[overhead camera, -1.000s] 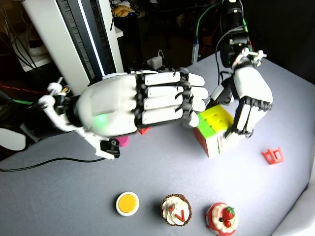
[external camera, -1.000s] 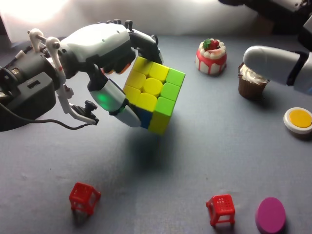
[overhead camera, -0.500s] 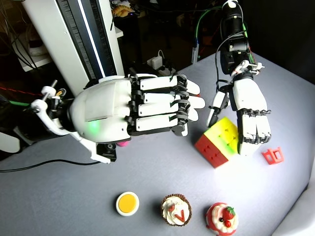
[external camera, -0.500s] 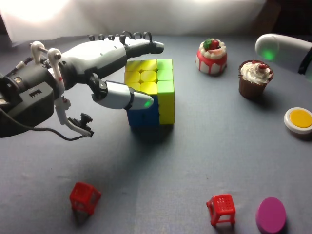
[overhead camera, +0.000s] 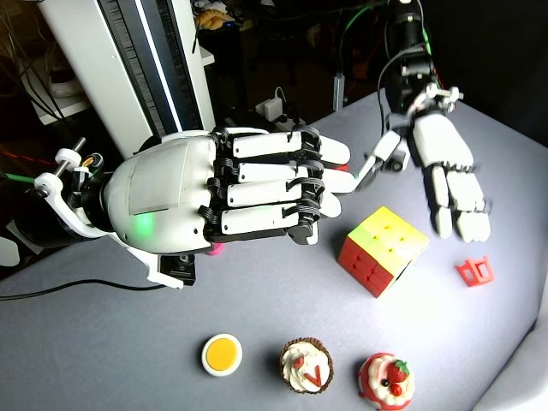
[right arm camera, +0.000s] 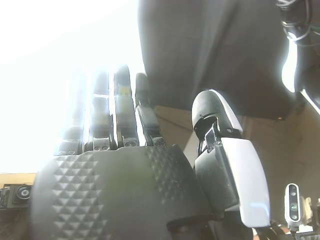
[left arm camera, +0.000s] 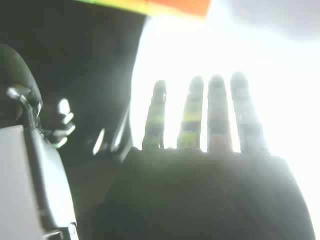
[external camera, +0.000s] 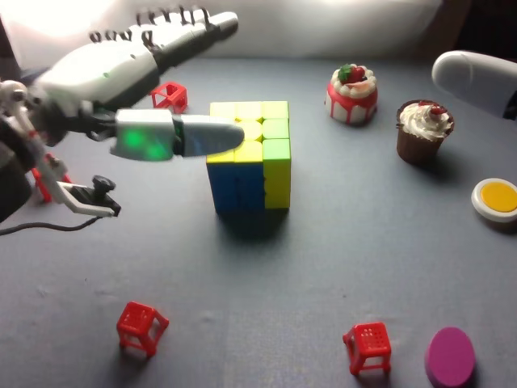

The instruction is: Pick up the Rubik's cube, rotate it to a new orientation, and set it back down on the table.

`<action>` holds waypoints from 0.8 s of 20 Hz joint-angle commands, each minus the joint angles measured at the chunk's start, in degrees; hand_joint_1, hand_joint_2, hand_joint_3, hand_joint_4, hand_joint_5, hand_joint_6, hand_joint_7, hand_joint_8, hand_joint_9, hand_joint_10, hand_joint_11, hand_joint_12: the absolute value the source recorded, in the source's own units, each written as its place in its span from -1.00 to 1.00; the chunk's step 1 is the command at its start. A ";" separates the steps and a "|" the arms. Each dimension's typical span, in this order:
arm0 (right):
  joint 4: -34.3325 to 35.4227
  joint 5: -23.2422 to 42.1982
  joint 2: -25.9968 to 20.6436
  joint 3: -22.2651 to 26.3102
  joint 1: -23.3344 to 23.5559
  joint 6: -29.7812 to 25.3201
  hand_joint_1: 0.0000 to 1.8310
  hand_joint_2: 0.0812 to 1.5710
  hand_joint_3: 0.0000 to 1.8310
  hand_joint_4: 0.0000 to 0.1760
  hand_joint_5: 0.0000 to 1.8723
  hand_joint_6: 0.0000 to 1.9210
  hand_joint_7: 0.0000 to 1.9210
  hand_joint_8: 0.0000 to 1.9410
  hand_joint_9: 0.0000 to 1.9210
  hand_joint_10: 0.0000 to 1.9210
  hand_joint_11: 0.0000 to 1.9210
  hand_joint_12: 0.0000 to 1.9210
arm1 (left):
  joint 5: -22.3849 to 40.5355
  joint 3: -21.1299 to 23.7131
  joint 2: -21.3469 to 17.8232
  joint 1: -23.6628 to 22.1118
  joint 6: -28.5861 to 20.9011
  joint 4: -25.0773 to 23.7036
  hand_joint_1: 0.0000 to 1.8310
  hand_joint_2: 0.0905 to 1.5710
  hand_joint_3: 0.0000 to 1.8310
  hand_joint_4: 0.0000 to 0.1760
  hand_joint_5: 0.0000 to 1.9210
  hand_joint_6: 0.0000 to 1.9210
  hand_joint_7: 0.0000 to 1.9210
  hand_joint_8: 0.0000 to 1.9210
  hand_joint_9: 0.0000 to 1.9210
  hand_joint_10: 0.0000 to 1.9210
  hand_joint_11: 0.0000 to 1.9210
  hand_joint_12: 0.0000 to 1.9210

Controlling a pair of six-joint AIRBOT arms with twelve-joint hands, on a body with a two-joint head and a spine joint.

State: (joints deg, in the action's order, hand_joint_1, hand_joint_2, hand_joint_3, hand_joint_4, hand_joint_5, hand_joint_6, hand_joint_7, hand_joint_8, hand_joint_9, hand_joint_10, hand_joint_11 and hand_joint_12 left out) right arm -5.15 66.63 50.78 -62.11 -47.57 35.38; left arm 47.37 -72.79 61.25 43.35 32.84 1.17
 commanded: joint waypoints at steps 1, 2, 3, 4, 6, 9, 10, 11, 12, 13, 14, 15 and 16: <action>2.43 7.06 -0.27 0.16 0.25 -0.27 -1.00 0.70 -1.00 -1.00 -0.99 -0.83 -0.99 -1.00 -1.00 -0.88 -1.00 -0.63 | 11.07 0.65 -0.79 0.17 0.87 1.92 -1.00 0.20 -0.98 0.99 -1.00 -1.00 -1.00 -1.00 -1.00 -1.00 -1.00 -1.00; 3.09 7.21 -0.52 0.41 -0.08 -0.27 -1.00 0.69 -1.00 -1.00 -0.99 -0.93 -1.00 -1.00 -1.00 -0.98 -1.00 -0.93 | 13.54 1.71 -1.75 1.15 1.93 3.16 -1.00 0.24 -0.98 1.00 -1.00 -1.00 -1.00 -1.00 -1.00 -1.00 -1.00 -1.00; 3.80 7.54 -0.75 0.58 -0.40 -0.27 -1.00 0.65 -1.00 -1.00 -1.00 -0.97 -1.00 -1.00 -1.00 -1.00 -1.00 -0.99 | 15.71 2.52 -2.48 2.01 2.48 4.15 -1.00 0.19 -1.00 0.92 -1.00 -1.00 -1.00 -1.00 -1.00 -1.00 -1.00 -1.00; 4.45 8.04 -0.91 0.72 -0.77 -0.27 -1.00 0.63 -1.00 -1.00 -0.99 -0.97 -1.00 -1.00 -1.00 -1.00 -1.00 -1.00 | 17.69 3.07 -2.98 2.82 2.66 4.82 -1.00 0.20 -0.99 0.98 -1.00 -1.00 -1.00 -1.00 -1.00 -1.00 -1.00 -1.00; 6.48 10.13 -1.29 1.17 -2.06 -0.27 -1.00 0.59 -1.00 -1.00 -1.00 -1.00 -1.00 -1.00 -1.00 -1.00 -1.00 -1.00 | 22.47 4.58 -4.11 5.02 3.47 7.06 -1.00 0.21 -0.99 1.00 -1.00 -1.00 -1.00 -1.00 -1.00 -1.00 -1.00 -1.00; 8.85 12.88 -1.72 1.75 -4.06 -0.27 -1.00 0.58 -1.00 -1.00 -1.00 -1.00 -1.00 -1.00 -1.00 -1.00 -1.00 -1.00 | 27.46 6.18 -5.09 7.47 3.99 8.75 -1.00 0.25 -0.98 1.00 -1.00 -1.00 -1.00 -1.00 -1.00 -1.00 -1.00 -1.00; 9.26 13.60 -1.86 1.93 -4.48 -0.27 -1.00 0.59 -1.00 -1.00 -1.00 -1.00 -1.00 -1.00 -1.00 -1.00 -1.00 -1.00 | 28.63 6.62 -5.34 7.98 4.26 9.10 -1.00 0.25 -0.98 1.00 -1.00 -1.00 -1.00 -1.00 -1.00 -1.00 -1.00 -1.00; 9.84 14.63 -2.11 2.30 -4.96 -0.27 -1.00 0.60 -1.00 -1.00 -1.00 -1.00 -1.00 -1.00 -1.00 -1.00 -1.00 -1.00 | 30.63 7.25 -5.73 8.80 4.78 9.70 -1.00 0.20 -1.00 1.00 -1.00 -1.00 -1.00 -1.00 -1.00 -1.00 -1.00 -1.00; 10.35 15.73 -2.42 2.64 -5.37 -0.27 -1.00 0.60 -1.00 -1.00 -1.00 -1.00 -1.00 -1.00 -1.00 -1.00 -1.00 -1.00 | 32.52 7.82 -6.15 9.61 5.00 10.22 -1.00 0.20 -1.00 1.00 -1.00 -1.00 -1.00 -1.00 -1.00 -1.00 -1.00 -1.00; 10.83 16.69 -2.91 3.09 -5.75 -0.27 -1.00 0.61 -1.00 -1.00 -1.00 -1.00 -1.00 -1.00 -1.00 -1.00 -1.00 -1.00 | 34.12 8.38 -6.62 10.45 5.23 10.72 -1.00 0.23 -0.99 0.71 -1.00 -1.00 -1.00 -1.00 -1.00 -1.00 -1.00 -1.00; 11.35 17.78 -3.56 3.81 -6.23 -0.27 -1.00 0.61 -1.00 -1.00 -1.00 -1.00 -1.00 -1.00 -1.00 -1.00 -1.00 -1.00 | 36.71 8.98 -7.12 11.58 5.37 11.45 -1.00 0.23 -0.99 0.55 -1.00 -1.00 -1.00 -1.00 -1.00 -1.00 -1.00 -1.00; 11.60 18.49 -3.93 4.27 -6.54 -0.27 -1.00 0.59 -1.00 -1.00 -1.00 -1.00 -1.00 -1.00 -1.00 -1.00 -1.00 -1.00 | 37.94 9.44 -7.48 12.26 5.60 11.76 -1.00 0.24 -0.99 0.62 -1.00 -1.00 -1.00 -1.00 -1.00 -1.00 -1.00 -1.00; 11.81 19.36 -4.21 4.61 -6.87 -0.27 -1.00 0.59 -1.00 -0.96 -1.00 -1.00 -1.00 -1.00 -1.00 -1.00 -1.00 -1.00 | 39.34 9.87 -7.87 12.92 5.89 12.08 -1.00 0.26 -0.98 0.72 -1.00 -1.00 -1.00 -1.00 -1.00 -1.00 -1.00 -1.00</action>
State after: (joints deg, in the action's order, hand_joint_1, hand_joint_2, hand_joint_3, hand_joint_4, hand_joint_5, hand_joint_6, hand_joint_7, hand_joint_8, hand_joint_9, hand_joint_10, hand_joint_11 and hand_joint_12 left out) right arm 5.56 78.70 46.61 -57.45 -54.96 35.46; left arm 78.83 -62.65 53.36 57.12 39.05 13.19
